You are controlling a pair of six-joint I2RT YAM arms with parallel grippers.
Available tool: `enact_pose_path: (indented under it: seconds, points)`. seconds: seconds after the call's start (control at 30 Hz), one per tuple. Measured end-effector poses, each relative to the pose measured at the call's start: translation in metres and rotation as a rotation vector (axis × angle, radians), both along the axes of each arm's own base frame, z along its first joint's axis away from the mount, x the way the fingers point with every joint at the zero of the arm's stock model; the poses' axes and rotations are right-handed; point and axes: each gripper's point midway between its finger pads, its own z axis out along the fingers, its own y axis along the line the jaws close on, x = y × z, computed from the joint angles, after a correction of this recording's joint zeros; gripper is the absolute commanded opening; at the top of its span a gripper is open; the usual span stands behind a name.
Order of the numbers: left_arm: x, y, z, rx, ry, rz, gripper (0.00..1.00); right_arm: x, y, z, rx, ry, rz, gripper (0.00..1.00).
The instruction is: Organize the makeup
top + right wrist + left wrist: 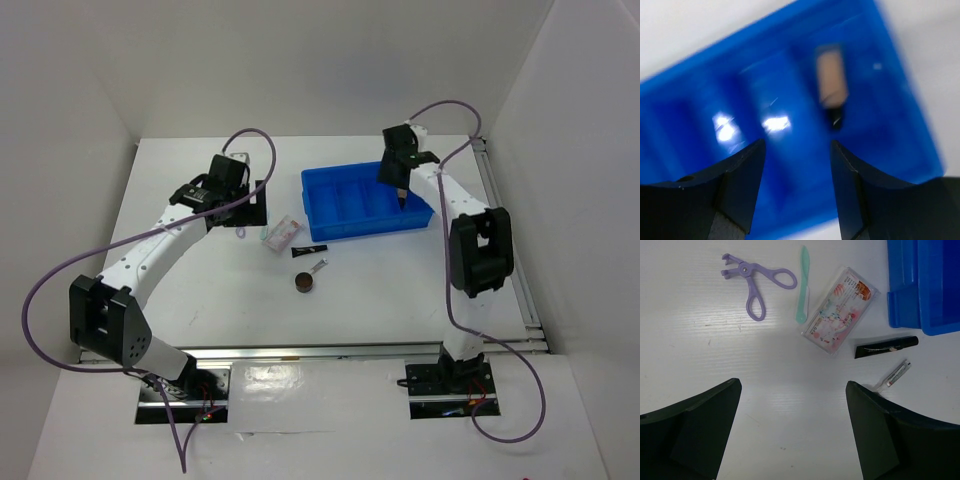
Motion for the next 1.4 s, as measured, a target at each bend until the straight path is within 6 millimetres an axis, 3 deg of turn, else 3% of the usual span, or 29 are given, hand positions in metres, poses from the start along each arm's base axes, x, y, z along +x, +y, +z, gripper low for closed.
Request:
enact_pose_path:
  seconds: [0.07, 0.17, 0.23, 0.3, 0.4, 0.5, 0.63, 0.87, 1.0, 1.17, 1.4]
  points:
    - [0.0, 0.004, 0.0, 0.012, -0.001, 0.025, 1.0, -0.031, 0.04, 0.014, 0.022, -0.01, 0.088, 0.7]
    - [-0.001, 0.012, -0.002, 0.024, 0.003, 0.097, 1.0, -0.086, 0.121, 0.037, 0.095, -0.035, 0.284, 0.95]
    - [-0.002, 0.018, -0.002, 0.021, 0.009, 0.155, 1.0, -0.124, 0.172, 0.043, 0.137, -0.029, 0.418, 0.99]
    - [-0.003, 0.028, -0.001, 0.018, 0.01, 0.212, 1.0, -0.163, 0.213, 0.035, 0.162, 0.009, 0.534, 0.99]
    - [-0.007, 0.045, 0.005, -0.003, -0.005, 0.304, 1.0, -0.209, 0.244, 0.007, 0.161, 0.107, 0.65, 0.99]
    - [-0.011, 0.064, 0.014, -0.026, -0.031, 0.392, 1.0, -0.233, 0.254, -0.021, 0.14, 0.194, 0.698, 0.99]
    - [-0.015, 0.083, 0.023, -0.057, -0.058, 0.466, 0.99, -0.24, 0.255, -0.05, 0.107, 0.271, 0.705, 0.99]
    - [-0.018, 0.081, 0.016, -0.084, -0.036, 0.466, 0.99, -0.252, 0.259, -0.094, 0.049, 0.378, 0.721, 0.99]
    - [-0.021, 0.08, 0.01, -0.083, -0.018, 0.463, 0.99, -0.261, 0.263, -0.103, 0.031, 0.398, 0.745, 0.87]
    - [-0.022, 0.079, 0.009, -0.086, -0.016, 0.46, 0.99, -0.262, 0.264, -0.104, 0.025, 0.397, 0.747, 0.86]
    - [-0.02, 0.077, 0.007, -0.094, -0.02, 0.453, 0.99, -0.246, 0.275, -0.112, -0.009, 0.379, 0.737, 0.66]
